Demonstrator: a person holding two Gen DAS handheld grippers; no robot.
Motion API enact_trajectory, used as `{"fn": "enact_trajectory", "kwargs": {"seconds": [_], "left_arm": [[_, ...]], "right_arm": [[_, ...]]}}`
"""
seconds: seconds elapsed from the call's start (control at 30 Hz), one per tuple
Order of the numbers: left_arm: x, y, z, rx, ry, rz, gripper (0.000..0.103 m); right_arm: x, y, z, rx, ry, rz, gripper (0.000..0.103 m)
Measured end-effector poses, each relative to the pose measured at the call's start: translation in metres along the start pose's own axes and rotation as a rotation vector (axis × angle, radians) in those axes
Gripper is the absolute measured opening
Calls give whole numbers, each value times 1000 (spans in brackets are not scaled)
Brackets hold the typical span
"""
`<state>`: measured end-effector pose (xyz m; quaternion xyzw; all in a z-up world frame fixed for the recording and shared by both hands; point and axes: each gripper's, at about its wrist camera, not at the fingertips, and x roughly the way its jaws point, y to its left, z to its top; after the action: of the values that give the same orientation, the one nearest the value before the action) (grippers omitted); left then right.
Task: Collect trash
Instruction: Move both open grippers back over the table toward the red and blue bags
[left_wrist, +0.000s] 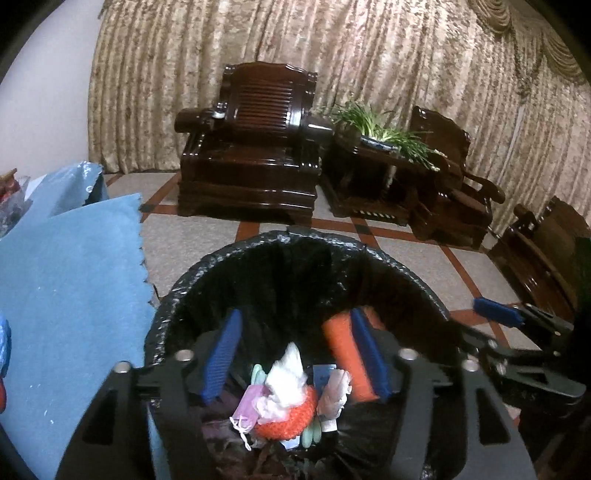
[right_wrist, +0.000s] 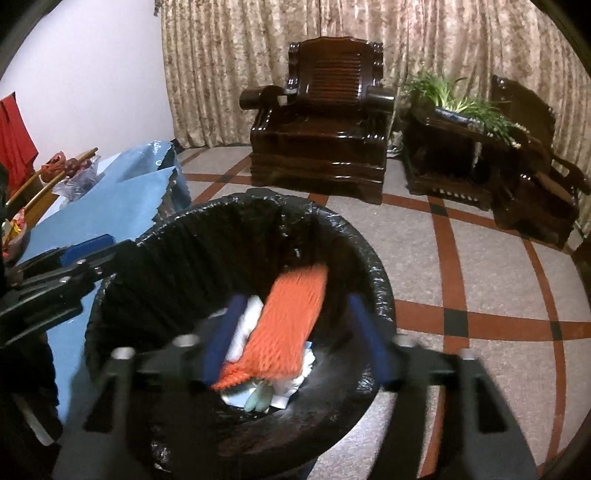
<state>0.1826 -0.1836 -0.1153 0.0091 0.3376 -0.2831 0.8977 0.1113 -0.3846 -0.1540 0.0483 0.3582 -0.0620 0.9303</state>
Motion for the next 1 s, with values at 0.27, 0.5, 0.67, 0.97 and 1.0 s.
{"fn": "enact_trajectory", "kwargs": {"seconds": [0.27, 0.5, 0.67, 0.97, 1.0], "left_arm": [[-41, 40, -5, -57, -58, 90, 85], [-102, 96, -21, -127, -114, 246, 92], [-145, 134, -38, -161, -138, 355, 92], [-199, 211, -74, -244, -139, 530, 92], [-202, 218, -78, -256, -137, 542, 92]], "right_arm": [[-25, 18, 6, -1, -64, 54, 95], [-45, 73, 19, -37, -111, 181, 97], [-44, 127, 27, -100, -114, 276, 97], [-29, 226, 30, -227, -80, 419, 97], [-26, 236, 30, -238, -78, 429, 97]]}}
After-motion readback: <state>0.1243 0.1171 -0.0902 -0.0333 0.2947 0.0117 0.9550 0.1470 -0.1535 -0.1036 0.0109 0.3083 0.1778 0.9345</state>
